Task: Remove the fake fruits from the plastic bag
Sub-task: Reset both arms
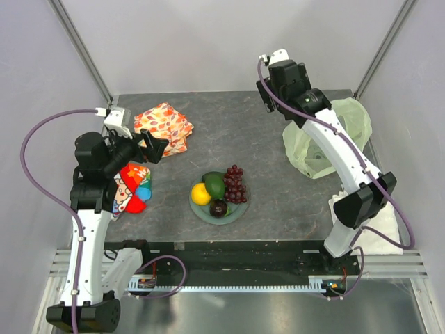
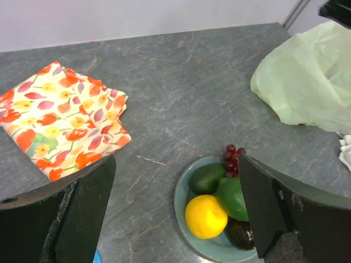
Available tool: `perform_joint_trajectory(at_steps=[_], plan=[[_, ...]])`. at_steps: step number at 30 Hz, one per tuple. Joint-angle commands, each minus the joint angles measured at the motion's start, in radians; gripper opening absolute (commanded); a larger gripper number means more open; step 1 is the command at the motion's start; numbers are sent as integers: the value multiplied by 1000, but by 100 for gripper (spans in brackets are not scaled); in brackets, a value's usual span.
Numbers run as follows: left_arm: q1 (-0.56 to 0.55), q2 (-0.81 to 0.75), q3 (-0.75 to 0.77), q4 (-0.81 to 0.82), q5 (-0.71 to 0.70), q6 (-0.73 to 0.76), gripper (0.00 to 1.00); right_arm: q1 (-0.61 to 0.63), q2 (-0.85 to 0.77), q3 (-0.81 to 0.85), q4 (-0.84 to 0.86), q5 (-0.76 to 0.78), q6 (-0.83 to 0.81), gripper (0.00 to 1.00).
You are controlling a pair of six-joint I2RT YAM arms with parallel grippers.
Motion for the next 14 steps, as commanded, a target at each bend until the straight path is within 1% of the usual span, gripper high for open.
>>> perform_joint_trajectory(at_steps=[1, 6, 9, 10, 13, 14], plan=[[6, 48, -11, -17, -58, 95, 99, 18, -115, -128, 43, 103, 43, 98], [6, 117, -11, 7, -68, 102, 99, 19, -233, -182, 23, 46, 36, 98], [6, 144, -9, 29, -67, 95, 99, 19, -302, -280, 29, 55, 23, 98], [6, 151, -6, 29, -67, 99, 99, 19, -317, -338, 36, 58, 11, 98], [6, 164, -2, 27, -64, 99, 99, 18, -385, -395, 48, 35, -17, 98], [6, 163, -3, 27, -47, 76, 99, 19, -400, -398, 55, 27, -17, 98]])
